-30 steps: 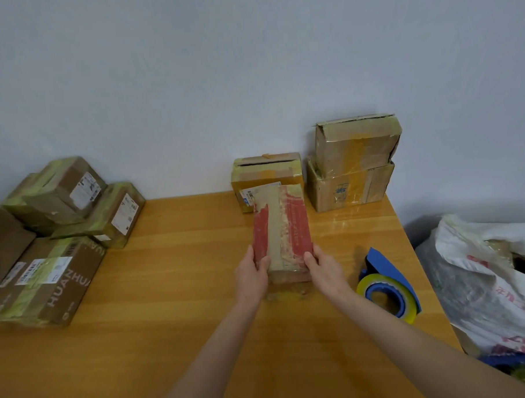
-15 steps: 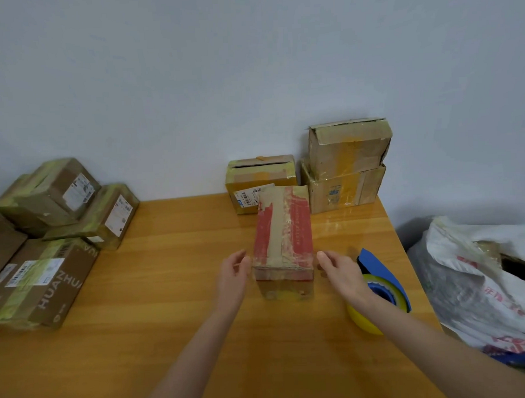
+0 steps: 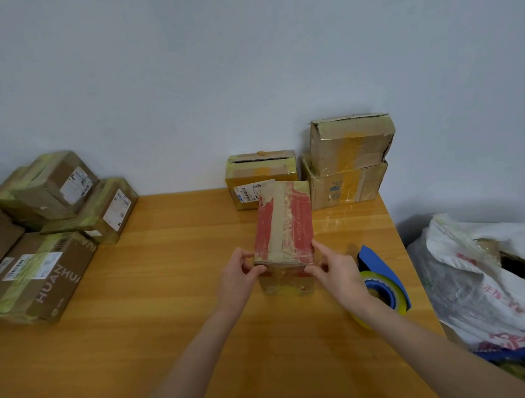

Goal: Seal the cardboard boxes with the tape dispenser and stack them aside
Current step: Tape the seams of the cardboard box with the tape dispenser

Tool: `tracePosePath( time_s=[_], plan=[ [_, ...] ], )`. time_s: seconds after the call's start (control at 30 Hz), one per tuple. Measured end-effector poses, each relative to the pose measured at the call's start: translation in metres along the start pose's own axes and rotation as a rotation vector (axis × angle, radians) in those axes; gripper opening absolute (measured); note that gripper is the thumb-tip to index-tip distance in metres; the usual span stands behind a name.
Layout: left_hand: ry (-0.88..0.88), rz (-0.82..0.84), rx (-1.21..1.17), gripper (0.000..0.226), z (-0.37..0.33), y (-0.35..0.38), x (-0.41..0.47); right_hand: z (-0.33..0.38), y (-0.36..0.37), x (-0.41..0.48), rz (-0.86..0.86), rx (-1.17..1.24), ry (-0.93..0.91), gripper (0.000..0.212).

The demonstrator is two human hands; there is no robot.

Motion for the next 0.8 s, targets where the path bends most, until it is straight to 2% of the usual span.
tracePosePath(
  time_s=[0.07, 0.13, 0.2, 0.3, 0.43, 0.57, 0.7, 0.8],
  plan=[
    [0.024, 0.002, 0.107, 0.039, -0.002, 0.000, 0.004, 0.003, -0.004, 0.002, -0.044, -0.207, -0.007, 0.076],
    [0.037, 0.008, 0.205, 0.055, -0.007, 0.002, 0.010, 0.008, -0.003, 0.007, -0.084, -0.297, -0.016, 0.083],
    [0.042, 0.050, 0.200, 0.072, -0.012, 0.009, 0.015, 0.014, 0.004, 0.012, -0.058, -0.302, -0.024, 0.089],
    [0.034, 0.112, 0.088, 0.091, -0.012, 0.013, 0.017, 0.015, 0.011, 0.017, -0.076, -0.259, -0.064, 0.081],
    [0.091, 0.153, 0.007, 0.078, -0.003, 0.005, 0.018, -0.002, 0.006, 0.021, -0.032, -0.072, -0.114, 0.078],
    [0.025, 0.261, -0.136, 0.069, 0.006, -0.003, 0.018, -0.014, -0.001, 0.022, 0.070, 0.124, -0.115, 0.076],
    [-0.033, 0.311, -0.206, 0.060, 0.008, -0.004, 0.014, -0.014, 0.000, 0.019, 0.067, 0.174, -0.122, 0.073],
    [-0.013, 0.334, -0.226, 0.051, 0.009, -0.002, 0.008, -0.013, 0.000, 0.016, 0.070, 0.183, -0.134, 0.068]
  ],
)
Point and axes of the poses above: each hand's wrist, its own x-axis towards the middle knuckle, its own y-axis out of the palm, z = x × y, the point moved 2 cm from there along x, towards the middle knuckle
